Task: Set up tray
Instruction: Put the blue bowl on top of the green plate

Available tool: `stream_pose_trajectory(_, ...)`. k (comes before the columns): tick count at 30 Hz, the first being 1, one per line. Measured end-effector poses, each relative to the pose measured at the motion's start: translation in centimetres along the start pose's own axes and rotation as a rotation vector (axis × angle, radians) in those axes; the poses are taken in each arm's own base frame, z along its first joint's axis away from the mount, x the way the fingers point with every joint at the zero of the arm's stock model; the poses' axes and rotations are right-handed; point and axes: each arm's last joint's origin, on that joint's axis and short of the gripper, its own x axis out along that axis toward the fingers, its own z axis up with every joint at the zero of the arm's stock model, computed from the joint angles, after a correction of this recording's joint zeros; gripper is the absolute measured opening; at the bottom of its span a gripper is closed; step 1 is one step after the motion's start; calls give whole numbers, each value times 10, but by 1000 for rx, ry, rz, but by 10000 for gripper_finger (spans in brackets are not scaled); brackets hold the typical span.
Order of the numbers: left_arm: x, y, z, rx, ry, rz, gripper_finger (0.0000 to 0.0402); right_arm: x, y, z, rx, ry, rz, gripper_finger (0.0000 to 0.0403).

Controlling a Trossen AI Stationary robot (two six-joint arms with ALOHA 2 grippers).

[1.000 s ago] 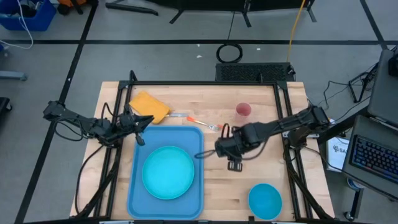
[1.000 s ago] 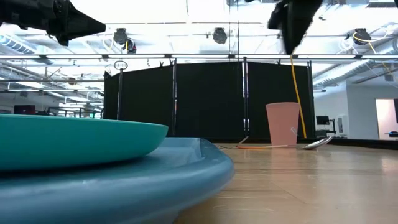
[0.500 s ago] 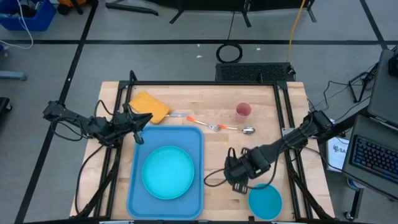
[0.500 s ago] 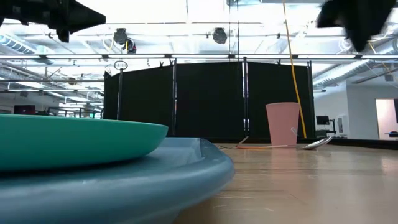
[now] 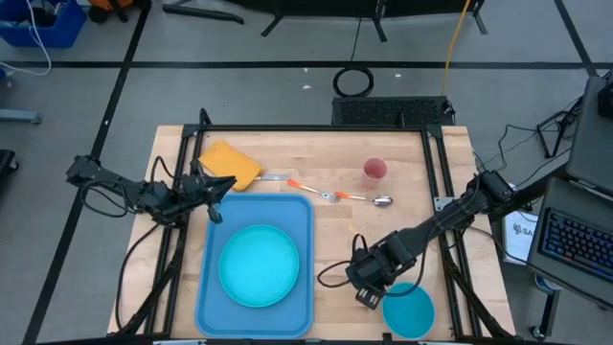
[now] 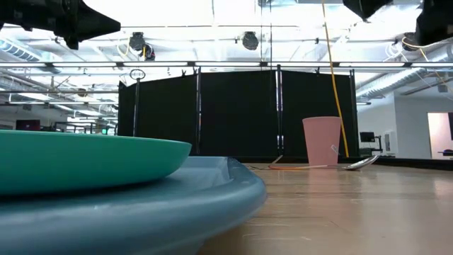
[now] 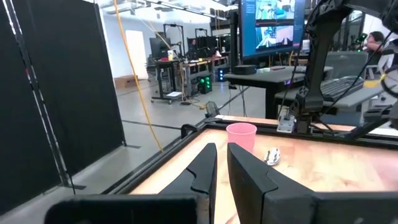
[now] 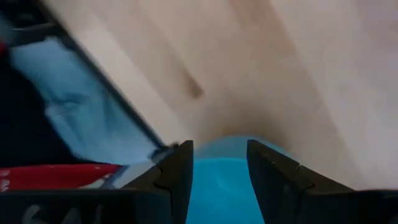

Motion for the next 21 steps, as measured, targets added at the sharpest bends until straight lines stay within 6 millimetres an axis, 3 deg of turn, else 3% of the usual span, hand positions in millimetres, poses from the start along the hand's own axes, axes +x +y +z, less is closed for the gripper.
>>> stream_pose_trajectory(5, 0, 0, 0, 108, 0, 0, 44, -2, 9, -16, -115, -141, 11, 135)
stream_pose_trajectory(12, 0, -1, 4, 142, -44, -53, 44, 7, 5, -46, -154, -92, -118, 120)
stream_pose_trajectory(18, 0, -3, 5, 145, -66, -123, 44, 14, 9, -68, -394, -140, -174, 104)
stream_pose_trajectory(21, 0, -3, 5, 142, -66, -125, 44, 15, 8, -72, -426, -169, -202, 100)
